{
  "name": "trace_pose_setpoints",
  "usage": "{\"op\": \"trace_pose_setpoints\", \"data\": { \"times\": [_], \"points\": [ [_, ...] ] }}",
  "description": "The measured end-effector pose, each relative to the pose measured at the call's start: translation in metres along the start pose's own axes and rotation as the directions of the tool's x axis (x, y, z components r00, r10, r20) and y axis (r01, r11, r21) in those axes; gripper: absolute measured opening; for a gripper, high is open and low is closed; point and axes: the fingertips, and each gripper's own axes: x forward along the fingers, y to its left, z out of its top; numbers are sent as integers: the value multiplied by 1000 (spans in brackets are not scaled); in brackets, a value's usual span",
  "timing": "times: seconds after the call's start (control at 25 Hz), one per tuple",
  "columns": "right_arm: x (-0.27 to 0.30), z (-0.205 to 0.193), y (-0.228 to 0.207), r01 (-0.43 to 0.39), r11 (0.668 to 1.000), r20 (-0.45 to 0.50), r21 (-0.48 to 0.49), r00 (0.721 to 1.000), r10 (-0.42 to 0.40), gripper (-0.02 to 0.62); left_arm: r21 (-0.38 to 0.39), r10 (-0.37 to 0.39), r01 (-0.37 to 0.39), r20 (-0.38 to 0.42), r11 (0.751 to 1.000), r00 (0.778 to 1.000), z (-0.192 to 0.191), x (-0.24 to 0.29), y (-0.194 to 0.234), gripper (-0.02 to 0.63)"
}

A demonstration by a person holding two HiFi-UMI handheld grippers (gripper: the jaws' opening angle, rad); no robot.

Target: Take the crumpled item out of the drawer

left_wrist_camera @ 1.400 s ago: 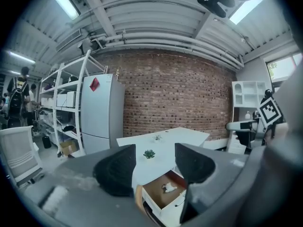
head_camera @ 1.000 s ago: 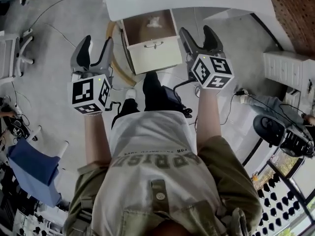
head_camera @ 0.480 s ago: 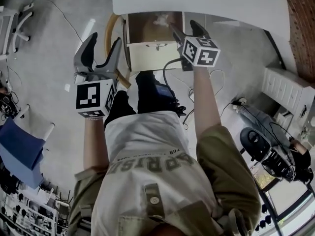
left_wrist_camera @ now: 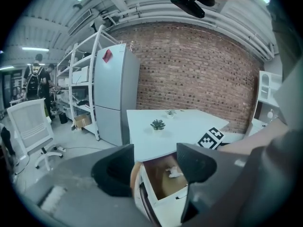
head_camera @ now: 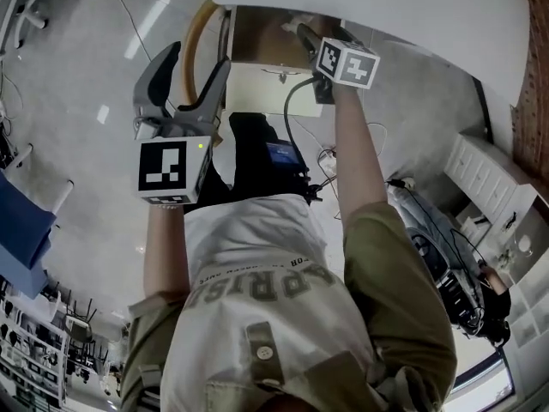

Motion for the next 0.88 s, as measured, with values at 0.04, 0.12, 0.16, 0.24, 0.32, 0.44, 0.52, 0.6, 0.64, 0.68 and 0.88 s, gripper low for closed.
{"op": "trace_pose_setpoints", "data": {
  "times": [0.04, 0.12, 0.16, 0.24, 0.32, 0.44, 0.52, 0.6, 0.64, 0.68, 0.88],
  "points": [
    [5, -1, -1, 4, 1000, -19, -11, 1000, -5, 357, -3, 5, -5, 0, 1000, 1000, -1, 0, 1, 295],
    [15, -4, -1, 9, 999, -58, -37, 998, -11, 357, -14, 14, -14, -1, 1000, 1000, -5, 1, 1, 295],
    [20, -6, -1, 10, 999, -77, -51, 997, -14, 357, -22, 19, -19, -4, 1000, 1000, -6, 1, 2, 295],
    [28, -9, 0, 16, 997, -114, -80, 993, -25, 357, -42, 29, -29, -10, 999, 1000, -9, 0, 1, 295],
    [36, -13, 1, 23, 992, -150, -121, 988, -41, 357, -49, 29, -29, -9, 998, 1000, -13, 0, 0, 295],
    [45, -19, 4, 24, 982, -190, -187, 980, -60, 357, -73, 37, -38, -13, 997, 999, -23, -2, -1, 295],
    [49, -21, 6, 25, 978, -209, -209, 975, -70, 357, -92, 45, -46, -17, 995, 999, -27, -5, -2, 295],
    [55, -25, 5, 33, 969, -236, -245, 967, -93, 357, -103, 47, -48, -20, 994, 999, -31, -6, -4, 295],
    [59, -29, 5, 32, 963, -254, -269, 962, -103, 357, -106, 46, -48, -22, 993, 999, -34, -6, -4, 295],
    [63, -32, 6, 25, 956, -273, -293, 956, -109, 357, -111, 46, -48, -23, 993, 999, -36, -5, -3, 295],
    [75, -40, 4, 7, 923, -311, -386, 940, -138, 356, -167, 66, -72, -44, 983, 997, -44, -4, -4, 295]
  ]
}}
